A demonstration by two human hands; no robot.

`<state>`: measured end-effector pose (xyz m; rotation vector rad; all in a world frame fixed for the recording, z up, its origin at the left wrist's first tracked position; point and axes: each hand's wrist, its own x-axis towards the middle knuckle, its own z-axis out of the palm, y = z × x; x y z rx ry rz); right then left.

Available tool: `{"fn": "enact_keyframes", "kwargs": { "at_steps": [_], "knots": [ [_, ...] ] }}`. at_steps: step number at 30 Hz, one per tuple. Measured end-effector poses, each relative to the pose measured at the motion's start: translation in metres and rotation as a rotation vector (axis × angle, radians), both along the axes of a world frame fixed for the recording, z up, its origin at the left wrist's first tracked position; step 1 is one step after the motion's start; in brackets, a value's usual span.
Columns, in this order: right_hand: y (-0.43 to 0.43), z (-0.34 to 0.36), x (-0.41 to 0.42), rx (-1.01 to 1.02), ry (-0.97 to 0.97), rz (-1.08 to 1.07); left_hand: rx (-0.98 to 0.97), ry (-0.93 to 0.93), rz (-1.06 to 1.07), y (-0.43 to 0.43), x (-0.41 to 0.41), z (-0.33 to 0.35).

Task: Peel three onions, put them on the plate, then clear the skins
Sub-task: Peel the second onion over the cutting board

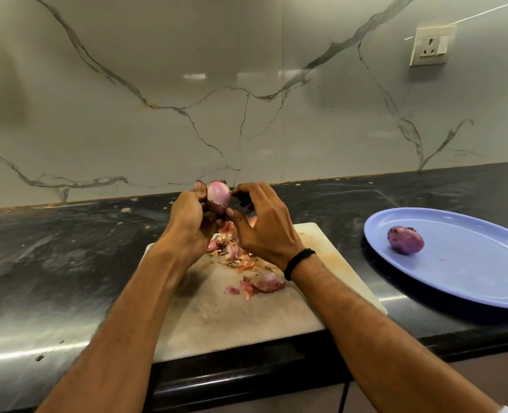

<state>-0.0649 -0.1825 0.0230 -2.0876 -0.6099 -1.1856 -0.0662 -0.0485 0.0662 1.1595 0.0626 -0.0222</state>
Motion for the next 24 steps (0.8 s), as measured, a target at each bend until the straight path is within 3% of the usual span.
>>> {"fn": "enact_keyframes", "kwargs": {
  "at_steps": [5, 12, 24],
  "knots": [
    [0.002, -0.001, 0.002, 0.090, -0.084, -0.023, 0.069, -0.049, -0.024, -0.001, -0.001, -0.003],
    [0.000, 0.002, -0.001, 0.103, -0.060, -0.050, 0.184, -0.120, -0.163, -0.005, -0.002, -0.005],
    [0.014, 0.008, -0.013, 0.319, -0.010, -0.038, -0.161, -0.030, -0.229, -0.008, -0.006, 0.000]
  ]
}}
